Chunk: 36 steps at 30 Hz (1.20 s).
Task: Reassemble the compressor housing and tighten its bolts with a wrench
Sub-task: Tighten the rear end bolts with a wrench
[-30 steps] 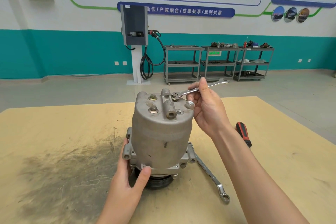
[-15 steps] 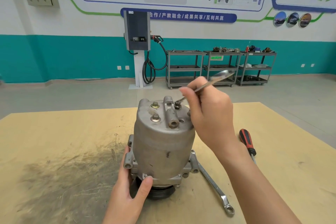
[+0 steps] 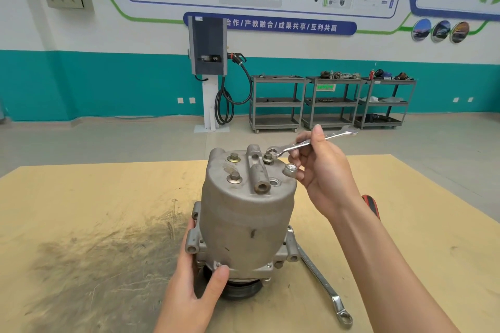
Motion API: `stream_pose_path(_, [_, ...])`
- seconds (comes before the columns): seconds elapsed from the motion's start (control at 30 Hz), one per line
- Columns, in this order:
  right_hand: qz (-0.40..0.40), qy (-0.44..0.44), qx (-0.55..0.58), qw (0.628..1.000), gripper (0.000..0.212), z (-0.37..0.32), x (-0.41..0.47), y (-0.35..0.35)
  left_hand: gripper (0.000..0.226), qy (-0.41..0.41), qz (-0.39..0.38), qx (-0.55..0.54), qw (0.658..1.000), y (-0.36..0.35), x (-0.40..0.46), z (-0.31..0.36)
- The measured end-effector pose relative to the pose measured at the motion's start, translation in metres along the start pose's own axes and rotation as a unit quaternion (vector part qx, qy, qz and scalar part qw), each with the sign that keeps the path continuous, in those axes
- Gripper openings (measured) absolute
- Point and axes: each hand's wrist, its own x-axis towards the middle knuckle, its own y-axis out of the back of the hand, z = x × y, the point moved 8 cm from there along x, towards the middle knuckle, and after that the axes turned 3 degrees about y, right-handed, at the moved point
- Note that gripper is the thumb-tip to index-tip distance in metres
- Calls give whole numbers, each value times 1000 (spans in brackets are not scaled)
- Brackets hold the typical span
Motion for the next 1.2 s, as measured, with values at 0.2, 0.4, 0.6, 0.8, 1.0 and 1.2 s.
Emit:
stream_pose_path(0.2, [-14,-33,75,997,37,7,-1,-6,108,-8,3,10,1000,-2,-2,6])
stream_pose_path(0.4, [-32,-78,57,995,35,16,1,-9,102,-17,-3,15,1000,-3,-6,12])
stream_pose_path(0.6, [-43,-103,46,993,31,19,7,-9,100,-15,-4,11,1000,-3,-6,10])
stream_pose_path(0.8, [-54,-150,-10,987,27,16,19,-16,108,-9,-9,-10,1000,-4,-2,5])
stream_pose_path(1.0, [19,-21,-29,999,32,11,13,-8,113,-13,-3,-1,1000,-2,0,3])
stream_pose_path(1.2, [84,314,-77,943,26,-13,-35,0,115,-19,8,12,1000,0,0,4])
